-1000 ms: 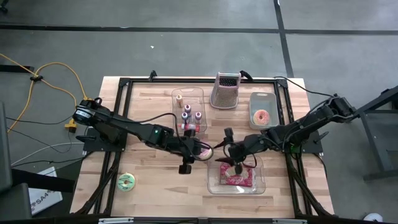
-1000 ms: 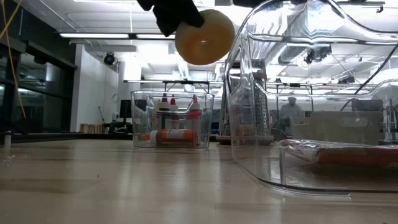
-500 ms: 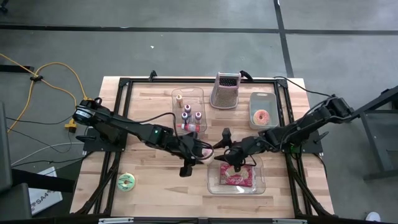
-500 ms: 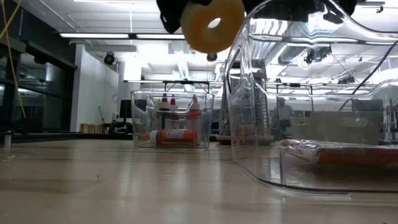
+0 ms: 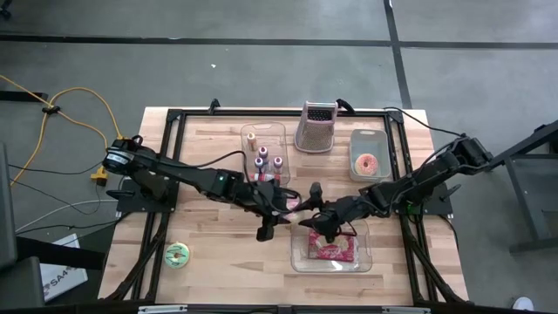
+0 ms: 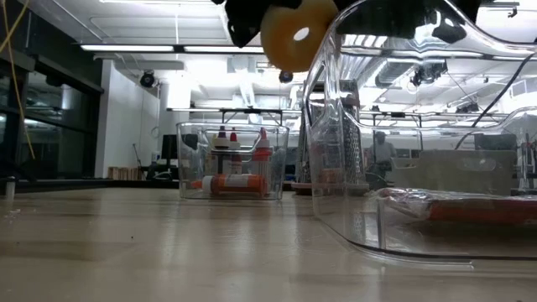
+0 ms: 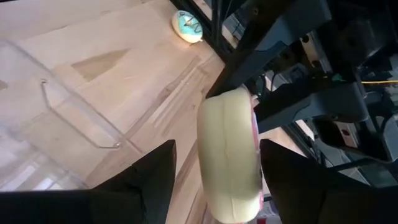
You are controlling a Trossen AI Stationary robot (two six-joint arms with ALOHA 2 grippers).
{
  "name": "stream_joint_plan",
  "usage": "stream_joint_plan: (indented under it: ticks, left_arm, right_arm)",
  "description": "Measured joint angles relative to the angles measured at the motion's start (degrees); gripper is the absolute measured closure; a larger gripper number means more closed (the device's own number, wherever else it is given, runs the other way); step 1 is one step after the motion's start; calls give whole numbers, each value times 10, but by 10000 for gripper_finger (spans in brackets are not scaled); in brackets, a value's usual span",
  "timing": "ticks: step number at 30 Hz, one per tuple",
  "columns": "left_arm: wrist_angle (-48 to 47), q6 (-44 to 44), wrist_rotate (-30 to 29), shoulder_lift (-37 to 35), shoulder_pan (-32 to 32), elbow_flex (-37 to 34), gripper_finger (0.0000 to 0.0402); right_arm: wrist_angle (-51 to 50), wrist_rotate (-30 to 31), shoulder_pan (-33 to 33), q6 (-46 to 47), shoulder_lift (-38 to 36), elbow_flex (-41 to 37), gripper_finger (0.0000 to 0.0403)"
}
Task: Pick & Place Food Item
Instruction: Put the pink donut into the gray bin
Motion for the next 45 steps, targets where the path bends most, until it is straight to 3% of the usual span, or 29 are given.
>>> stream_joint_plan:
  ticks: [21, 33, 45]
  left_arm:
    - [9, 23, 0, 0, -2, 0, 284]
    - [6, 23, 1, 0, -2, 0, 284]
    - [8, 24, 3, 0, -2, 0, 284]
  right_arm:
    - [9, 16, 0, 2, 0, 0, 184]
    - [9, 13, 3, 2, 0, 0, 251]
    - [9, 16, 18, 1, 0, 0, 283]
